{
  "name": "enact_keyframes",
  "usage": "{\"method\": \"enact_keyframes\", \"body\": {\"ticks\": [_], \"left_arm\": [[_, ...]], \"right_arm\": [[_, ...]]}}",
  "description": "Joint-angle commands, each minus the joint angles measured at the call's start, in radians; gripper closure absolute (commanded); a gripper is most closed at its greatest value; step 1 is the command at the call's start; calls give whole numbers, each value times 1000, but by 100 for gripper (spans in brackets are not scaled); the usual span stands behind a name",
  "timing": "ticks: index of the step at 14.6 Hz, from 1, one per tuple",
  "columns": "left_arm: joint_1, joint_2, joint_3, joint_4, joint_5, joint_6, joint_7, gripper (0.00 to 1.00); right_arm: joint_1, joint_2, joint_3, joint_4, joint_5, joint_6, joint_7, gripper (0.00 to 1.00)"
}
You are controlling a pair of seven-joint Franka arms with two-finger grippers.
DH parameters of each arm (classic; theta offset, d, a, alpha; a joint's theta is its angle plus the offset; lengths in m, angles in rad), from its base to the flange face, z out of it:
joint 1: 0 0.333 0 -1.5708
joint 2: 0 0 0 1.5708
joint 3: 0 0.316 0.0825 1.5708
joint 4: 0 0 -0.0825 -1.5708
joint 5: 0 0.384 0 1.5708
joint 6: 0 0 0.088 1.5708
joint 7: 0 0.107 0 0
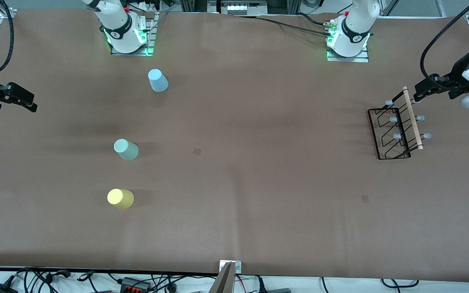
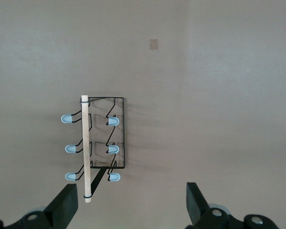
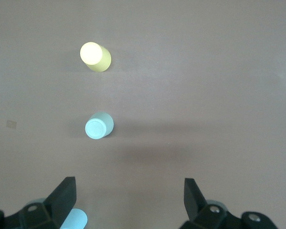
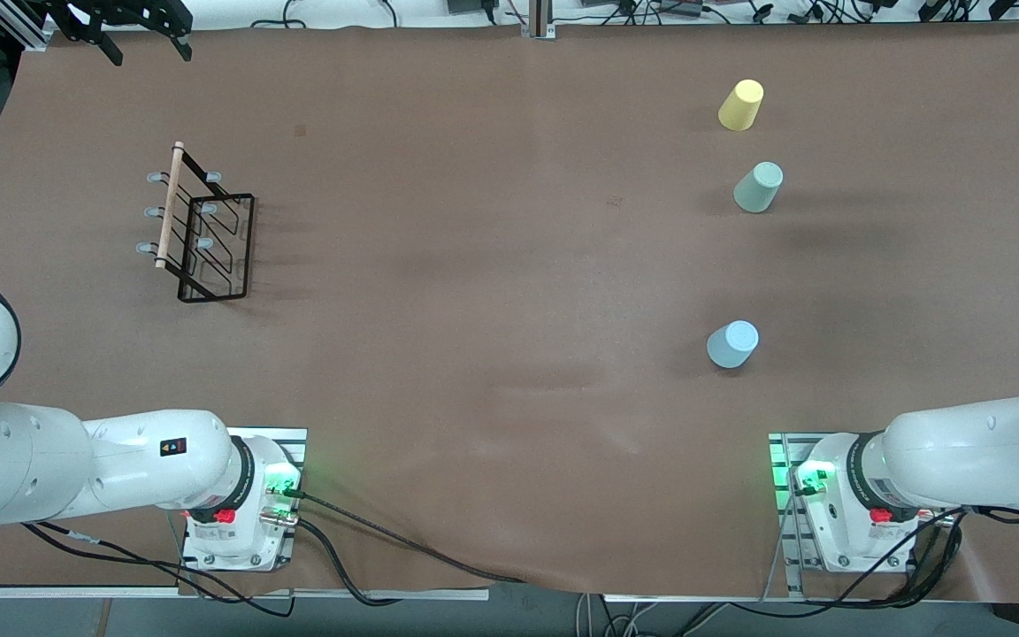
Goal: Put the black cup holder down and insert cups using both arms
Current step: 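Reach the left gripper to the holder handle while the right gripper approaches the teal cup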
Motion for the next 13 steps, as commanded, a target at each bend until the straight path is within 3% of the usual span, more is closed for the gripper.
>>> {"method": "enact_keyframes", "body": {"ticks": [1, 6, 13], "left_arm": [[13, -21, -14, -17, 8, -2, -14, 0], [14, -20, -11, -18, 8, -8, -14, 0], [51, 159, -11, 84, 40, -28, 71, 0]], "right_arm": [[-3, -19, 1, -9, 6, -7, -12, 0], [-2, -16, 1, -9, 4, -2, -11, 0], [-2, -5, 1, -9, 6, 1, -5, 0]]}}
